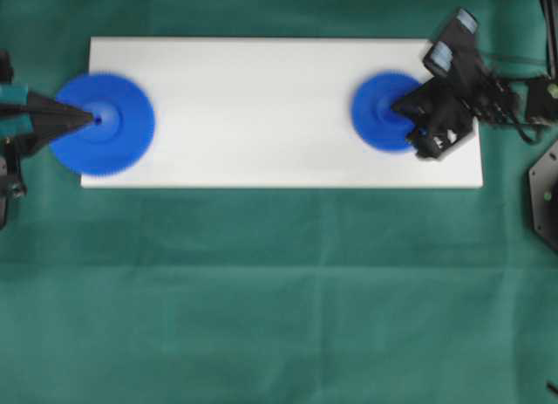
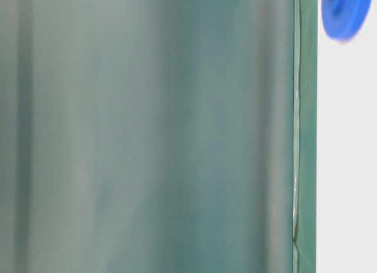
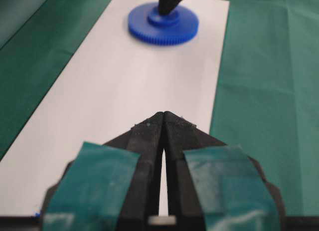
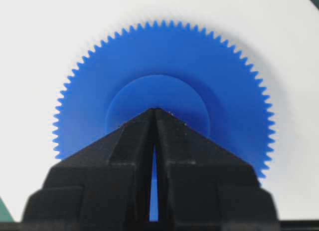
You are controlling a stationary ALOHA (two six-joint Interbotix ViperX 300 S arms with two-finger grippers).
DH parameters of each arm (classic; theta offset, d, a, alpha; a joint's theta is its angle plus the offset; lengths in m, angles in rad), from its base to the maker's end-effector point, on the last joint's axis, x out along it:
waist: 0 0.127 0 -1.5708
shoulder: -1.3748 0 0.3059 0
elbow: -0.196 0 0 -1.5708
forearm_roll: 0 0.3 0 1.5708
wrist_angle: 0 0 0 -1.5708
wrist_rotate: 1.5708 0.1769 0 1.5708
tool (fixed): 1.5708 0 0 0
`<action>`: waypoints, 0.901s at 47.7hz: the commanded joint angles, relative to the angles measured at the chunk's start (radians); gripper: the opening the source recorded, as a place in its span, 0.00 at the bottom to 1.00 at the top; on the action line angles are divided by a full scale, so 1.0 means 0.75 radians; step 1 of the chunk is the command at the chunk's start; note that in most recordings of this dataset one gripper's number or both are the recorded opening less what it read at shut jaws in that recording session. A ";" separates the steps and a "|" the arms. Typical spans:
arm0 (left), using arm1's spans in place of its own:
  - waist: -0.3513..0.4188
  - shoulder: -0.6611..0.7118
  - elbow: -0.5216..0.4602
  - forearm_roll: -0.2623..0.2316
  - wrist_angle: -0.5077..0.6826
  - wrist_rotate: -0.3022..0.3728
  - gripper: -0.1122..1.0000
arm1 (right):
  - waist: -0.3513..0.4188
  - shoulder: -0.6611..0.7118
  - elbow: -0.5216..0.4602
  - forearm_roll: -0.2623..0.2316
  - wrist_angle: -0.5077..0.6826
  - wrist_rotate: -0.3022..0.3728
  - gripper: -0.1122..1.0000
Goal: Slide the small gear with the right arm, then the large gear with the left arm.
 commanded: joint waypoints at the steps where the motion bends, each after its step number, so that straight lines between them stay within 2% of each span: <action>1: 0.004 0.006 -0.020 -0.002 -0.006 0.000 0.10 | -0.018 -0.049 0.133 0.004 0.162 0.027 0.55; 7: 0.006 0.010 -0.022 -0.002 -0.006 0.000 0.10 | -0.020 -0.192 0.178 -0.002 0.229 0.070 0.55; 15: 0.010 0.014 -0.029 -0.002 -0.006 0.000 0.10 | -0.020 -0.299 0.194 -0.020 0.229 0.098 0.55; 28: 0.010 0.014 -0.029 -0.002 -0.006 0.000 0.10 | -0.020 -0.299 0.190 -0.027 0.215 0.098 0.55; 43: 0.010 0.014 -0.033 0.000 -0.008 0.000 0.10 | -0.020 -0.297 0.160 -0.065 0.080 0.098 0.55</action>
